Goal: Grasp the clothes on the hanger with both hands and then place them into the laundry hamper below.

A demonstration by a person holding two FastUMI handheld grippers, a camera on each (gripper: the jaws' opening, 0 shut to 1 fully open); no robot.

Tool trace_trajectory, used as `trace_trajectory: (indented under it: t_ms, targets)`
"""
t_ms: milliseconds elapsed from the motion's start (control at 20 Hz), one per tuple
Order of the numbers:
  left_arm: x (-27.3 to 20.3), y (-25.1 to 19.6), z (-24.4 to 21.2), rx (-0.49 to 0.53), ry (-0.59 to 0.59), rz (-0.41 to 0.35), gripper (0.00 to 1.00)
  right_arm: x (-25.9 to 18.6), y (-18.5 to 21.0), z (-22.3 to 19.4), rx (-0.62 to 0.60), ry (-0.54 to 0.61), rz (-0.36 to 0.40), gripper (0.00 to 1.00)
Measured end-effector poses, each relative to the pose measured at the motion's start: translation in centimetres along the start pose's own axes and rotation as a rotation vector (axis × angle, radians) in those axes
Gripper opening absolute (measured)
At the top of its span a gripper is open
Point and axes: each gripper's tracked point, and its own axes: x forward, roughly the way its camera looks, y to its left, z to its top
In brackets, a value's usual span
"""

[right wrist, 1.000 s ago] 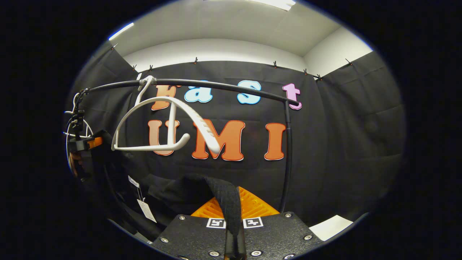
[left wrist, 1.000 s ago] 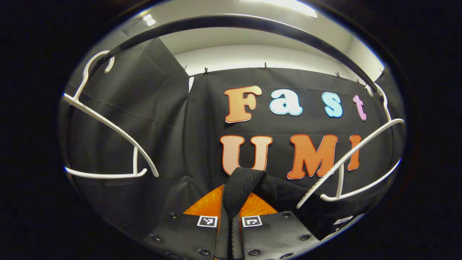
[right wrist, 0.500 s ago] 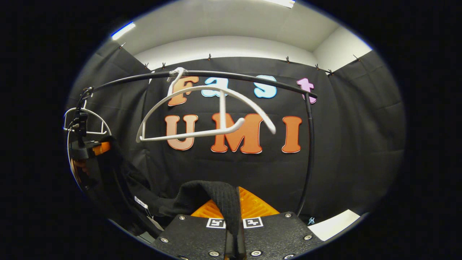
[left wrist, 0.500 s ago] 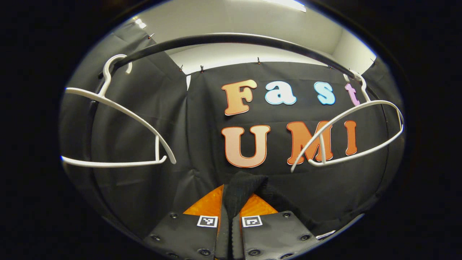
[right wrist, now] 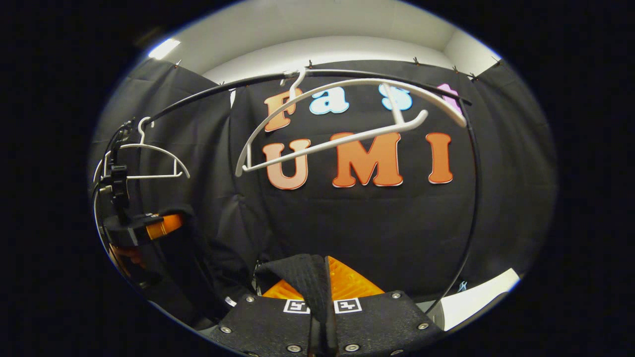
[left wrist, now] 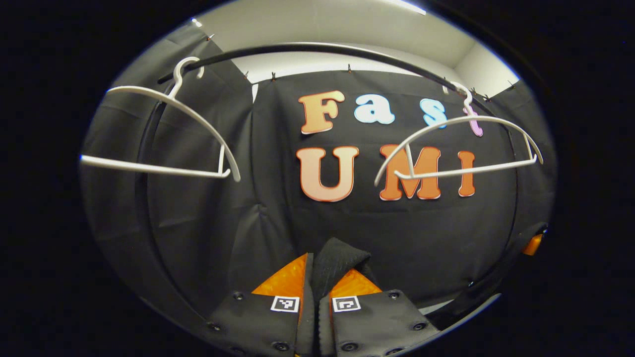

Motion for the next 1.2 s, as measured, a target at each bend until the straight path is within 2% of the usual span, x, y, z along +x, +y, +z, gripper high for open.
trace_trajectory:
  t_ms: [250,500,700,800,850,950,1050,1100,1150,1200]
  targets:
    - [-2.7,-3.0,-8.7,-0.056,0.210,-0.093,0.11,0.4,4.3,-7.5,0.027,0.169,0.094,0.10]
    - [-4.6,-3.8,-15.7,-0.016,0.391,-0.118,0.11,0.6,4.2,-14.0,0.036,0.330,0.070,0.10]
    - [-5.8,-3.6,-18.9,-0.020,0.475,-0.113,0.10,-0.4,4.0,-17.4,0.066,0.425,0.049,0.14]
    - [-6.0,-3.4,-19.5,-0.031,0.494,-0.119,0.11,-0.4,4.0,-18.3,0.087,0.452,0.034,0.00]
    - [-5.9,-3.1,-19.6,-0.019,0.494,-0.112,0.11,-0.5,3.9,-18.6,0.096,0.461,0.026,0.10]
    - [-5.9,-2.1,-19.8,0.015,0.494,-0.079,0.12,-0.8,3.7,-19.1,0.116,0.471,0.020,0.11]
    - [-5.8,-1.7,-20.7,0.019,0.509,-0.065,0.27,-1.0,2.9,-19.5,0.099,0.482,-0.009,0.16]
    - [-5.8,-1.5,-21.2,0.020,0.525,-0.054,0.31,-0.9,2.8,-19.9,0.084,0.496,-0.011,0.26]
    - [-5.9,-1.0,-21.6,0.025,0.542,-0.028,0.37,-1.0,2.9,-20.5,0.072,0.506,-0.012,0.24]
    - [-5.9,-0.8,-22.2,0.030,0.557,-0.012,0.53,-1.1,3.0,-20.4,0.071,0.507,-0.003,0.39]
